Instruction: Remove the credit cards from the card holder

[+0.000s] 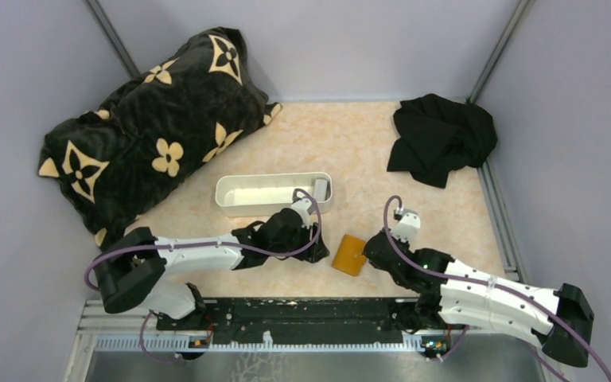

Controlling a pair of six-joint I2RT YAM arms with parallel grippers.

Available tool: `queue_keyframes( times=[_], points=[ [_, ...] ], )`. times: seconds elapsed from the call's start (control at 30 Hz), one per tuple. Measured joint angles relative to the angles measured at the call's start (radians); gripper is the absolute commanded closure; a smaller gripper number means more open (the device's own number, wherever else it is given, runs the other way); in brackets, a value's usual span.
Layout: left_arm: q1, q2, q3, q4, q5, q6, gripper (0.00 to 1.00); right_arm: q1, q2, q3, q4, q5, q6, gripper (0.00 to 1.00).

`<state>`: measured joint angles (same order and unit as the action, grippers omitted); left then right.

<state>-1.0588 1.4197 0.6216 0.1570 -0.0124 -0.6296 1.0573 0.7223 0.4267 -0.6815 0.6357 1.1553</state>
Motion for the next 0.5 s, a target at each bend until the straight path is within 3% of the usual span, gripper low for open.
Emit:
queue_keyframes(
  times=[0.07,0.23,0.5],
  points=[
    [0.0,0.003,0.008,0.0,0.001,0.01,0.39,0.0,0.009,0.0,0.004,-0.005,0.006,0.99],
    [0.002,0.003,0.021,-0.001,0.0,0.025,0.19,0.0,0.128,-0.011,0.099,-0.052,0.011,1.0],
    [0.014,-0.002,0.027,-0.027,-0.029,0.025,0.19,0.006,0.395,0.011,0.325,-0.107,-0.03,1.0]
  ],
)
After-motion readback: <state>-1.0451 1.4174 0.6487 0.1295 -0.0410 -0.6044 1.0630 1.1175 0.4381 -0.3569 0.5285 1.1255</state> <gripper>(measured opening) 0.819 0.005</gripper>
